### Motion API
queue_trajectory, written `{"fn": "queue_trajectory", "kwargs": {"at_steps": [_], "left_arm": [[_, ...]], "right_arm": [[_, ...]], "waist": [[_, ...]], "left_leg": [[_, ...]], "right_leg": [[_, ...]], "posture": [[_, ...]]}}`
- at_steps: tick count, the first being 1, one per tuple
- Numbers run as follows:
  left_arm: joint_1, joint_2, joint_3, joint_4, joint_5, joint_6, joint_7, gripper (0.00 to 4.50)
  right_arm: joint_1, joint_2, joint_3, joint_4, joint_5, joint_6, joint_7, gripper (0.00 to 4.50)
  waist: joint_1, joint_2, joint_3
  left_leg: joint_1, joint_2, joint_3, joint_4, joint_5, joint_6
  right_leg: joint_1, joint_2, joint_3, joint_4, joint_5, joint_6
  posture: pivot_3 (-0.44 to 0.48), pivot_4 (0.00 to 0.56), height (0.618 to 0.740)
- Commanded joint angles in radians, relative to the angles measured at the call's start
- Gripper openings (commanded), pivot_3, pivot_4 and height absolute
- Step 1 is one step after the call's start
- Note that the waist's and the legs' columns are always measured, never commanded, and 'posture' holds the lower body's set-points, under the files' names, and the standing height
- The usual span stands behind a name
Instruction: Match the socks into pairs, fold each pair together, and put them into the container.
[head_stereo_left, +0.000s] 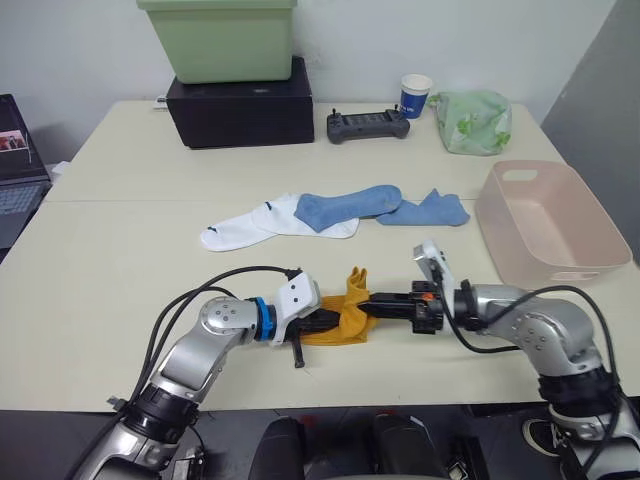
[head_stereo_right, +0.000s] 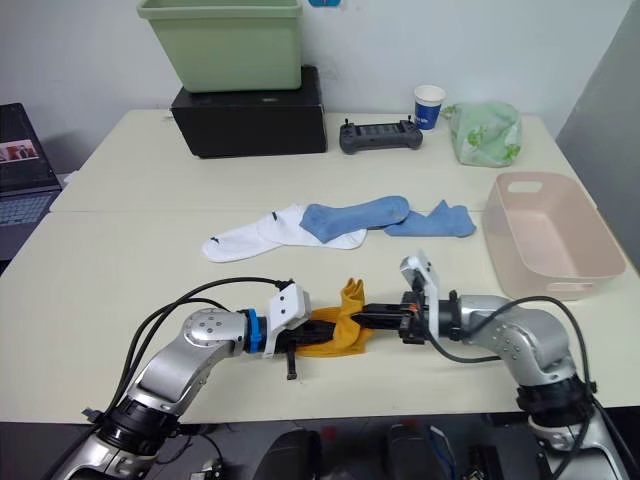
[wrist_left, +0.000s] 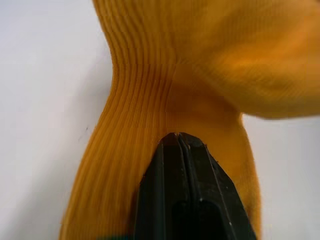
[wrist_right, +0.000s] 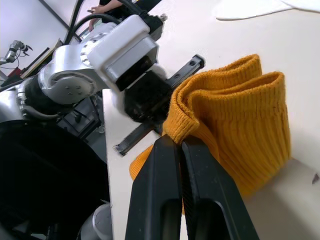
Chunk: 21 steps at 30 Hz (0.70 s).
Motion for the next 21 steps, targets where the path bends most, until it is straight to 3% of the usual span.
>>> {"fn": "queue_trajectory", "kwargs": {"at_steps": [1, 6, 11, 16, 18, 21], "left_arm": [[0.023, 0.071, 0.113, -0.093, -0.076, 0.082, -0.01, 0.02], [0.045, 0.209, 0.311, -0.144, -0.187, 0.172, -0.037, 0.02], [0.065, 0.265, 0.365, -0.111, -0.191, 0.149, -0.057, 0.02], [0.055, 0.253, 0.34, -0.099, -0.179, 0.126, -0.048, 0.0], [0.048, 0.245, 0.333, -0.112, -0.188, 0.133, -0.038, 0.0], [0.055, 0.244, 0.312, -0.122, -0.169, 0.107, -0.037, 0.0]], "right_arm": [[-0.038, 0.033, 0.022, 0.024, -0.018, -0.04, 0.02, 0.0], [-0.086, 0.073, 0.115, 0.088, -0.068, -0.068, 0.081, 0.0], [-0.124, 0.1, 0.156, 0.134, -0.08, -0.077, 0.136, 0.0], [-0.163, 0.149, 0.123, 0.157, -0.047, -0.045, 0.132, 1.36], [-0.189, 0.148, 0.051, 0.14, 0.05, 0.059, 0.127, 1.99], [-0.212, 0.113, -0.042, 0.079, 0.18, 0.191, 0.126, 1.99]], "waist": [[-0.002, 0.0, 0.0], [-0.005, 0.0, 0.001], [-0.003, 0.0, 0.001], [-0.004, 0.0, 0.001], [-0.002, 0.0, 0.001], [-0.001, 0.0, 0.002]], "left_leg": [[0.0, 0.001, 0.0, 0.0, 0.0, 0.0], [-0.001, 0.001, 0.0, 0.0, 0.0, 0.0], [-0.001, 0.0, 0.0, 0.0, 0.0, 0.0], [-0.001, 0.0, 0.0, 0.0, 0.0, 0.0], [-0.001, 0.0, 0.0, 0.0, 0.0, 0.0], [-0.002, -0.001, 0.0, 0.0, 0.0, 0.0]], "right_leg": [[0.0, 0.0, 0.0, 0.0, 0.0, 0.0], [-0.001, 0.0, 0.0, 0.0, 0.0, 0.0], [-0.001, -0.001, -0.001, 0.0, 0.0, 0.0], [-0.001, -0.002, -0.001, 0.0, 0.0, 0.0], [-0.001, -0.002, -0.001, 0.0, 0.0, 0.0], [-0.002, -0.003, -0.001, 0.0, 0.0, 0.0]], "posture": [[0.0, 0.15, 0.74], [0.0, 0.15, 0.74], [0.0, 0.15, 0.74], [0.0, 0.15, 0.74], [0.0, 0.15, 0.74], [0.0, 0.15, 0.74]]}}
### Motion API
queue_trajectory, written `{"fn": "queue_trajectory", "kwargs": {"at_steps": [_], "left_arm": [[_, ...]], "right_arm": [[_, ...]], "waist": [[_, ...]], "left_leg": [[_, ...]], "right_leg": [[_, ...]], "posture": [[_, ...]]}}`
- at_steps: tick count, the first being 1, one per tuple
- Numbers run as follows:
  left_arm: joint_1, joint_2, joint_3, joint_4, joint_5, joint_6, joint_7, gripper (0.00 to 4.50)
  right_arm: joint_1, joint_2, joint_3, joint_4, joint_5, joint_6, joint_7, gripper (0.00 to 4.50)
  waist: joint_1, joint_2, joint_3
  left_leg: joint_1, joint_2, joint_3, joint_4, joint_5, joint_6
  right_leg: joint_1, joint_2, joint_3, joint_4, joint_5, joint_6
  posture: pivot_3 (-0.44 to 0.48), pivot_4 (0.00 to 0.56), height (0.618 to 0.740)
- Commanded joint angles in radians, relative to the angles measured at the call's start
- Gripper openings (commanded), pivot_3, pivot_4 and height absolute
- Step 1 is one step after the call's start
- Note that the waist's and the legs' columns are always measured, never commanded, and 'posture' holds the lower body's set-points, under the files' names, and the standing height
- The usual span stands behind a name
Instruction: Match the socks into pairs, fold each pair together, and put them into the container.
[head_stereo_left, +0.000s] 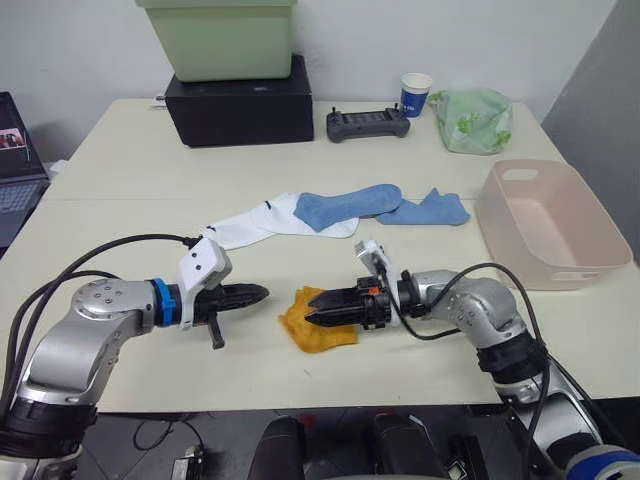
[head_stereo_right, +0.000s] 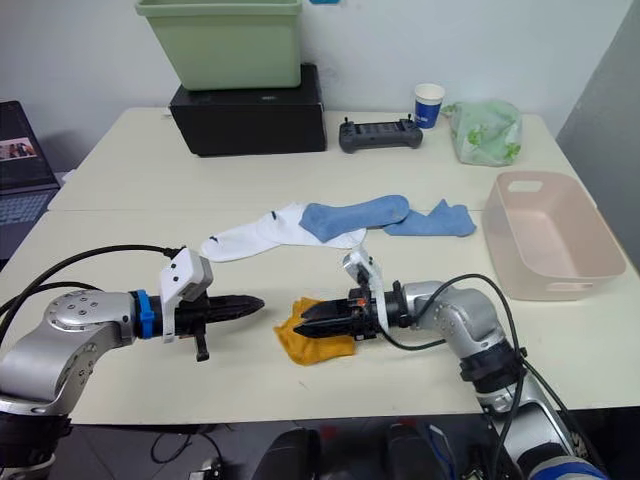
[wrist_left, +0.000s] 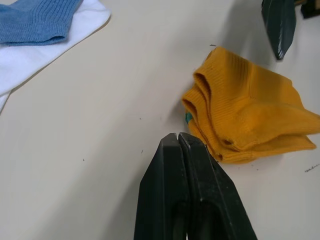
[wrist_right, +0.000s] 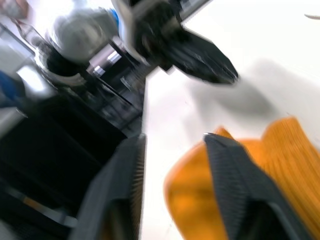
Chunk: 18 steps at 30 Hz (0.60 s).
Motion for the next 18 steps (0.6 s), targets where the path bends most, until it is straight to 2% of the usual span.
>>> {"fn": "queue_trajectory", "kwargs": {"at_steps": [1, 3, 6, 10, 12, 18], "left_arm": [[-0.004, -0.003, -0.013, -0.038, 0.009, -0.04, 0.002, 0.0], [-0.016, -0.028, -0.012, -0.048, -0.002, -0.045, 0.023, 0.0], [-0.047, -0.093, -0.015, -0.091, -0.043, -0.037, 0.055, 0.0], [-0.056, -0.148, -0.042, -0.146, -0.09, -0.015, 0.058, 0.0], [-0.038, -0.126, -0.115, -0.149, -0.015, -0.052, 0.042, 0.0], [-0.019, -0.096, -0.255, -0.023, 0.2, -0.205, 0.062, 0.0]], "right_arm": [[-0.033, -0.038, -0.102, -0.101, 0.119, 0.096, -0.004, 1.99], [-0.017, -0.067, -0.078, -0.133, 0.051, 0.032, -0.019, 1.99], [0.035, -0.136, -0.003, -0.157, -0.148, -0.177, -0.034, 1.99], [0.1, -0.178, 0.081, -0.117, -0.331, -0.428, -0.004, 0.69], [0.121, -0.152, 0.114, -0.088, -0.373, -0.491, -0.001, 0.09], [0.14, -0.106, 0.196, 0.043, -0.517, -0.614, -0.02, 0.03]], "waist": [[0.0, 0.0, 0.0], [-0.001, 0.0, 0.0], [0.002, 0.0, 0.0], [0.002, 0.0, 0.0], [-0.001, 0.0, 0.0], [-0.004, 0.0, 0.0]], "left_leg": [[0.0, -0.001, 0.0, 0.0, 0.0, 0.0], [0.0, -0.001, 0.0, 0.0, 0.0, 0.0], [0.0, 0.0, -0.001, -0.001, 0.0, 0.0], [-0.002, -0.002, 0.001, 0.0, 0.0, 0.0], [-0.002, -0.001, 0.001, 0.0, 0.0, 0.0], [0.001, 0.0, 0.0, -0.001, 0.0, 0.0]], "right_leg": [[0.0, -0.001, 0.0, 0.0, 0.0, 0.0], [0.0, -0.001, 0.0, 0.0, 0.0, 0.0], [0.0, -0.001, -0.001, -0.001, 0.0, 0.0], [-0.001, -0.001, 0.0, -0.001, 0.0, 0.0], [-0.001, -0.001, 0.0, -0.002, 0.0, 0.0], [0.0, 0.002, 0.001, 0.0, 0.0, 0.0]], "posture": [[0.0, 0.15, 0.74], [0.0, 0.15, 0.74], [0.0, 0.15, 0.74], [0.0, 0.15, 0.74], [0.0, 0.15, 0.74], [0.0, 0.15, 0.74]]}}
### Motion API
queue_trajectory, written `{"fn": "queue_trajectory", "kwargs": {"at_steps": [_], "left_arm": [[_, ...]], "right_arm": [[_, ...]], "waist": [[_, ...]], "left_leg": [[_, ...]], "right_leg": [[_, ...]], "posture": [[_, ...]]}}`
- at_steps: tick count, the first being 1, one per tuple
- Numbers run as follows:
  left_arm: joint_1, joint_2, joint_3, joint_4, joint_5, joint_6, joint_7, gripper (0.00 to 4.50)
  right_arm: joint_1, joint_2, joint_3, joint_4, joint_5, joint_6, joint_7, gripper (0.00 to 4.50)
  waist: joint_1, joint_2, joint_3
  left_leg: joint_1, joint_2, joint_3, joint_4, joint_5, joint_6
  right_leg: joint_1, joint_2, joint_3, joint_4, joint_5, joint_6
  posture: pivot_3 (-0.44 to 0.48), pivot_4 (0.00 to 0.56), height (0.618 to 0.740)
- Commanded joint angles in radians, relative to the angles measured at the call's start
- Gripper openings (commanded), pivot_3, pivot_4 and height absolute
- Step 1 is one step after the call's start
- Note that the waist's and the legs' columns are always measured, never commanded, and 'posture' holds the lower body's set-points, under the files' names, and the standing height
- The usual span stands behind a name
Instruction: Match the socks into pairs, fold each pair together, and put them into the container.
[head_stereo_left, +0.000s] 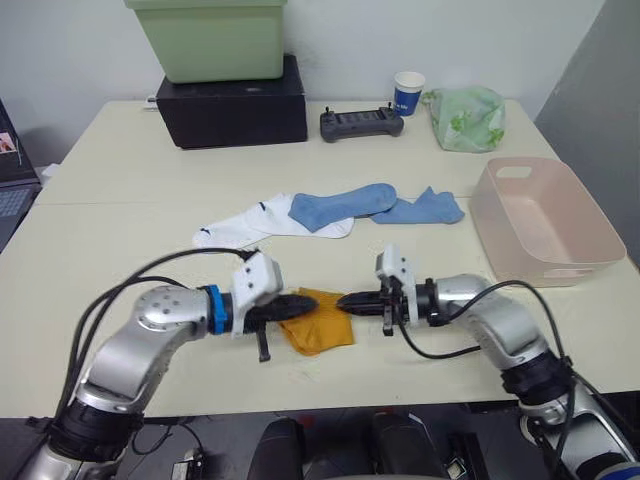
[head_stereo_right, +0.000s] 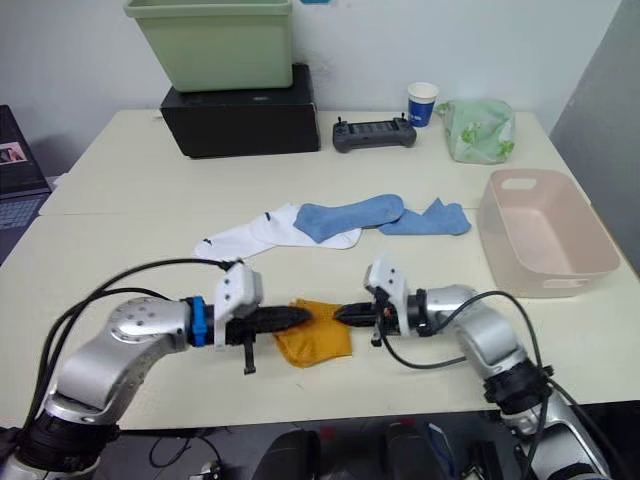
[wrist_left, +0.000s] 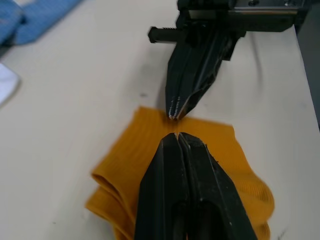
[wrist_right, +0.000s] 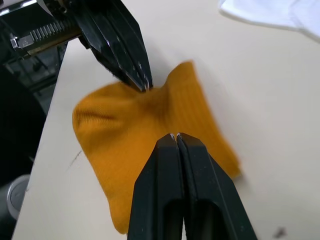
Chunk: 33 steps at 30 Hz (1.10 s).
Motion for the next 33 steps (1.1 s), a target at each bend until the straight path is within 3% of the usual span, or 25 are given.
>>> {"fn": "queue_trajectory", "kwargs": {"at_steps": [1, 8, 11, 13, 16, 23, 28, 33], "left_arm": [[0.008, 0.019, -0.046, 0.072, 0.112, -0.096, 0.018, 0.0], [0.041, 0.047, -0.042, 0.165, 0.152, -0.181, -0.024, 0.0], [0.074, 0.074, -0.011, 0.186, 0.14, -0.218, -0.045, 0.0], [0.074, 0.064, -0.001, 0.184, 0.132, -0.229, -0.035, 0.0], [0.07, 0.054, -0.004, 0.182, 0.129, -0.236, -0.038, 0.0], [0.066, 0.059, -0.02, 0.192, 0.155, -0.26, -0.046, 0.0], [0.074, 0.057, -0.01, 0.181, 0.147, -0.251, -0.048, 0.0], [0.07, 0.046, -0.003, 0.162, 0.134, -0.242, -0.041, 0.0]], "right_arm": [[-0.004, 0.004, 0.027, 0.036, -0.072, -0.059, -0.003, 0.03], [0.017, -0.052, 0.025, 0.01, -0.1, -0.048, 0.05, 0.03], [0.038, -0.102, -0.052, -0.082, -0.011, 0.069, 0.06, 0.03], [0.033, -0.077, -0.141, -0.139, 0.102, 0.252, -0.005, 0.03], [0.027, -0.075, -0.209, -0.208, 0.222, 0.525, -0.062, 0.59], [-0.044, 0.077, -0.344, -0.169, 0.355, 0.906, -0.236, 3.04], [-0.094, 0.218, -0.393, -0.081, 0.379, 1.052, -0.323, 3.04], [-0.125, 0.341, -0.411, 0.016, 0.377, 1.047, -0.369, 3.04]], "waist": [[0.001, 0.0, 0.0], [0.002, 0.0, 0.0], [0.003, 0.0, 0.0], [0.001, 0.0, 0.0], [0.0, 0.0, 0.0], [0.001, 0.0, 0.0], [0.0, 0.0, 0.0], [0.0, 0.0, 0.0]], "left_leg": [[0.0, 0.0, 0.0, 0.0, 0.0, 0.0], [0.001, -0.001, 0.001, 0.001, 0.0, 0.0], [0.001, -0.001, 0.001, 0.0, 0.0, 0.0], [0.001, -0.001, 0.001, 0.0, 0.0, 0.0], [0.002, 0.0, 0.0, 0.0, 0.0, 0.0], [0.001, -0.001, 0.0, 0.0, 0.0, 0.0], [0.001, 0.0, 0.0, 0.0, 0.0, 0.0], [0.001, 0.0, 0.001, -0.001, 0.0, 0.0]], "right_leg": [[0.0, 0.0, 0.0, 0.0, 0.0, 0.0], [0.001, -0.002, 0.0, 0.0, 0.0, 0.0], [0.001, -0.002, 0.0, 0.0, 0.0, 0.0], [0.001, -0.002, 0.0, 0.0, 0.0, 0.0], [0.001, -0.002, 0.0, 0.002, 0.0, 0.0], [0.001, -0.002, 0.0, 0.001, 0.0, 0.0], [0.001, -0.002, 0.0, 0.001, 0.0, 0.0], [0.0, -0.002, 0.0, 0.001, 0.0, 0.0]], "posture": [[0.0, 0.15, 0.74], [0.0, 0.15, 0.74], [0.0, 0.15, 0.74], [0.0, 0.15, 0.74], [0.0, 0.15, 0.74], [0.0, 0.15, 0.74], [0.0, 0.15, 0.74], [0.0, 0.15, 0.74]]}}
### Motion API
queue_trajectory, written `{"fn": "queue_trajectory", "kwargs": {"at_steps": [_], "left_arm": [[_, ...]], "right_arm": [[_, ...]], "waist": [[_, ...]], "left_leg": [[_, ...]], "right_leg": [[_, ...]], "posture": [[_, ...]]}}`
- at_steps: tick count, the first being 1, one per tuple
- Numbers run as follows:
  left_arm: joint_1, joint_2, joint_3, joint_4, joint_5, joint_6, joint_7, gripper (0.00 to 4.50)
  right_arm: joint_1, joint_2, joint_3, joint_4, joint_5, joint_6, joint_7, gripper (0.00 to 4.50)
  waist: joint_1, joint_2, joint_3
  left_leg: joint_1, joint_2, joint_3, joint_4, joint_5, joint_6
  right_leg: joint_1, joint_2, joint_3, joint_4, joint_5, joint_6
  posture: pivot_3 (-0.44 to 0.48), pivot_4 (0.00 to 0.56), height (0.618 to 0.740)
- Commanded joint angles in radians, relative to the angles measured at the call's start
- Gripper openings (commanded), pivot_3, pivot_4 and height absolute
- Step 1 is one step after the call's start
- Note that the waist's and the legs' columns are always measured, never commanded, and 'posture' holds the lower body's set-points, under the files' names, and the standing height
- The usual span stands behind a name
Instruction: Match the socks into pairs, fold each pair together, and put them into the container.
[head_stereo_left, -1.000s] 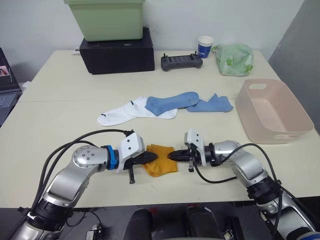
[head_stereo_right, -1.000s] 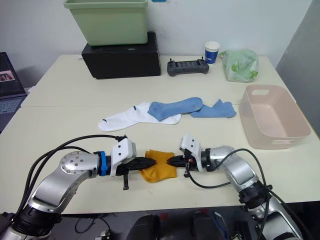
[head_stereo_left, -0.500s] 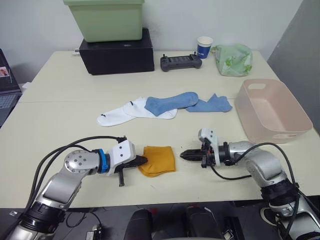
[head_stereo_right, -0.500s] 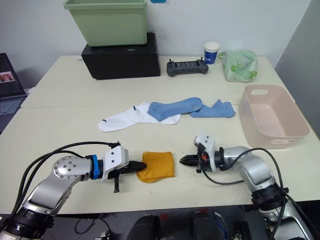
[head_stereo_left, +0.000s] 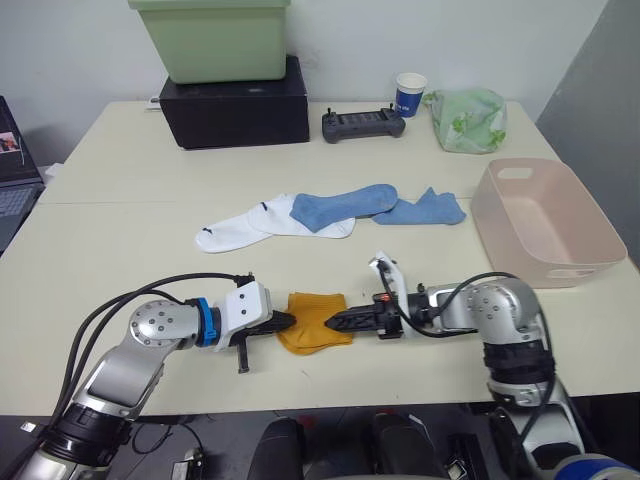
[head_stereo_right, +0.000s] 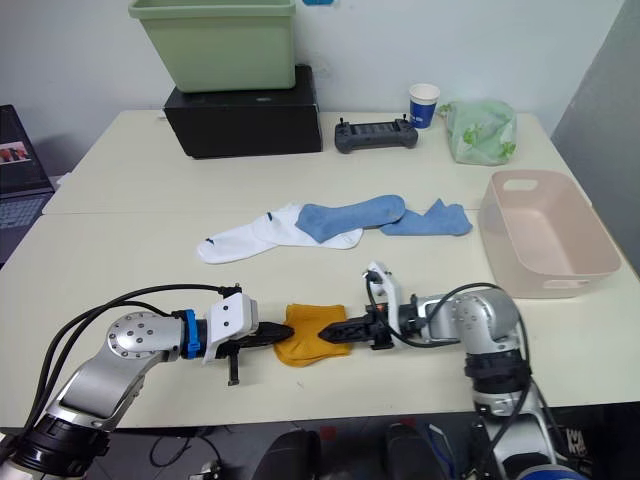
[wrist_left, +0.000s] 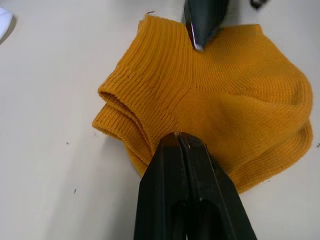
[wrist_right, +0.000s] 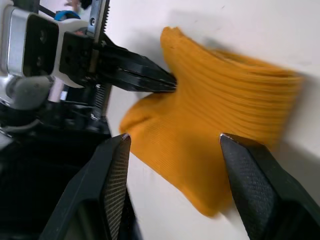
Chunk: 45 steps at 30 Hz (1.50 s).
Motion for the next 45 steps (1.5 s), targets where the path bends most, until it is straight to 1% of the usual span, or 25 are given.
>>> {"fn": "queue_trajectory", "kwargs": {"at_steps": [1, 3, 5, 7, 10, 13, 15, 19, 21, 26, 30, 34, 36, 43, 45], "left_arm": [[0.009, -0.005, -0.002, -0.008, 0.004, 0.019, 0.005, 0.0], [0.009, -0.006, 0.002, -0.013, 0.0, 0.023, 0.007, 0.0], [0.018, 0.0, 0.011, -0.022, -0.004, 0.027, 0.008, 0.0], [0.028, 0.007, 0.022, -0.027, -0.008, 0.03, 0.009, 0.0], [0.038, 0.012, 0.031, -0.029, -0.011, 0.031, 0.009, 0.0], [0.043, 0.009, 0.033, -0.033, -0.01, 0.034, 0.014, 0.0], [0.044, 0.007, 0.032, -0.034, -0.01, 0.034, 0.014, 0.0], [0.042, 0.002, 0.029, -0.031, -0.007, 0.032, 0.015, 0.0], [0.04, -0.001, 0.027, -0.029, -0.006, 0.028, 0.013, 0.0], [0.029, -0.005, 0.023, -0.028, -0.007, 0.03, 0.01, 0.0], [0.028, -0.004, 0.022, -0.027, -0.007, 0.028, 0.01, 0.0], [0.03, -0.003, 0.024, -0.035, -0.008, 0.032, 0.012, 0.0], [0.035, -0.002, 0.028, -0.04, -0.01, 0.034, 0.014, 0.0], [0.061, 0.007, 0.045, -0.051, -0.013, 0.033, 0.017, 0.0], [0.059, 0.006, 0.043, -0.05, -0.012, 0.034, 0.018, 0.0]], "right_arm": [[-0.036, 0.052, -0.014, 0.041, 0.017, -0.011, -0.019, 3.04], [-0.042, 0.068, -0.015, 0.065, 0.016, -0.014, -0.023, 3.04], [-0.044, 0.05, -0.006, 0.069, 0.011, -0.029, -0.019, 3.04], [-0.05, 0.005, 0.005, 0.056, 0.015, -0.04, 0.003, 3.04], [-0.064, -0.044, -0.016, 0.043, 0.038, -0.019, 0.02, 3.04], [-0.073, -0.144, -0.063, -0.013, 0.088, 0.056, 0.045, 3.04], [-0.069, -0.203, -0.07, -0.025, 0.102, 0.076, 0.05, 3.04], [-0.045, -0.241, -0.048, -0.008, 0.091, 0.061, 0.037, 3.04], [-0.034, -0.207, -0.037, -0.003, 0.083, 0.055, 0.015, 3.04], [-0.04, -0.061, -0.042, 0.033, 0.073, 0.061, -0.048, 3.04], [-0.063, 0.059, -0.072, 0.118, 0.055, 0.029, -0.099, 3.04], [-0.082, 0.108, -0.097, 0.176, 0.043, 0.005, -0.112, 3.04], [-0.082, 0.11, -0.092, 0.176, 0.043, 0.003, -0.11, 3.04], [-0.075, -0.032, -0.094, 0.084, 0.091, 0.069, -0.05, 3.04], [-0.057, -0.093, -0.051, 0.027, 0.103, 0.069, -0.019, 3.04]], "waist": [[0.0, 0.0, 0.0], [-0.001, 0.0, 0.0], [-0.001, 0.0, 0.0], [-0.001, 0.0, 0.0], [-0.001, 0.0, 0.0], [-0.001, 0.0, 0.0], [0.0, 0.0, 0.0], [-0.004, 0.0, 0.0], [-0.004, 0.0, 0.0], [-0.006, 0.0, 0.0], [-0.006, 0.0, 0.0], [-0.006, 0.0, 0.0], [-0.007, 0.0, 0.0], [-0.005, 0.0, 0.0], [-0.006, 0.0, 0.0]], "left_leg": [[0.0, 0.0, 0.0, 0.0, 0.0, 0.0], [0.0, 0.0, 0.0, 0.0, 0.0, 0.0], [0.0, 0.0, 0.0, 0.0, 0.0, 0.0], [0.0, 0.0, 0.0, 0.0, 0.0, 0.0], [0.0, 0.0, 0.001, 0.0, 0.0, 0.0], [0.0, 0.0, 0.0, 0.0, 0.0, 0.0], [-0.001, 0.0, 0.0, 0.0, 0.0, 0.0], [-0.001, 0.0, 0.001, -0.001, 0.0, 0.0], [0.0, 0.001, 0.0, -0.002, 0.0, 0.0], [-0.001, 0.001, 0.001, -0.002, 0.0, 0.0], [-0.001, 0.0, 0.001, -0.002, 0.0, 0.0], [0.0, 0.001, 0.001, -0.002, 0.0, 0.0], [0.0, 0.001, 0.001, -0.002, 0.0, 0.0], [-0.001, 0.0, 0.001, -0.002, 0.0, 0.0], [-0.001, 0.0, 0.001, -0.002, 0.0, 0.0]], "right_leg": [[0.0, 0.0, 0.0, 0.0, 0.0, 0.0], [0.0, 0.0, 0.0, 0.0, 0.0, 0.0], [0.0, 0.0, 0.0, 0.0, 0.0, 0.0], [0.0, 0.0, 0.0, 0.0, 0.0, 0.0], [0.0, 0.0, 0.0, 0.0, 0.0, 0.0], [0.0, 0.0, 0.0, 0.0, 0.0, 0.0], [0.0, 0.0, 0.0, -0.001, 0.0, 0.0], [0.0, 0.0, 0.0, -0.002, 0.0, 0.0], [-0.001, 0.001, 0.0, -0.002, 0.0, 0.0], [-0.001, 0.001, 0.001, -0.001, 0.0, 0.0], [-0.001, 0.001, 0.001, -0.002, 0.0, 0.0], [-0.001, 0.001, 0.001, -0.001, 0.0, 0.0], [-0.001, 0.001, 0.0, -0.001, 0.0, 0.0], [-0.001, 0.0, 0.0, -0.002, 0.0, 0.0], [-0.001, 0.0, 0.001, -0.002, 0.0, 0.0]], "posture": [[0.0, 0.15, 0.74], [0.0, 0.15, 0.74], [0.0, 0.15, 0.74], [0.0, 0.15, 0.74], [0.0, 0.15, 0.74], [0.0, 0.15, 0.74], [0.0, 0.15, 0.74], [0.0, 0.15, 0.74], [0.0, 0.15, 0.74], [0.0, 0.15, 0.74], [0.0, 0.15, 0.74], [0.0, 0.15, 0.74], [0.0, 0.15, 0.74], [0.0, 0.15, 0.74], [0.0, 0.15, 0.74]]}}
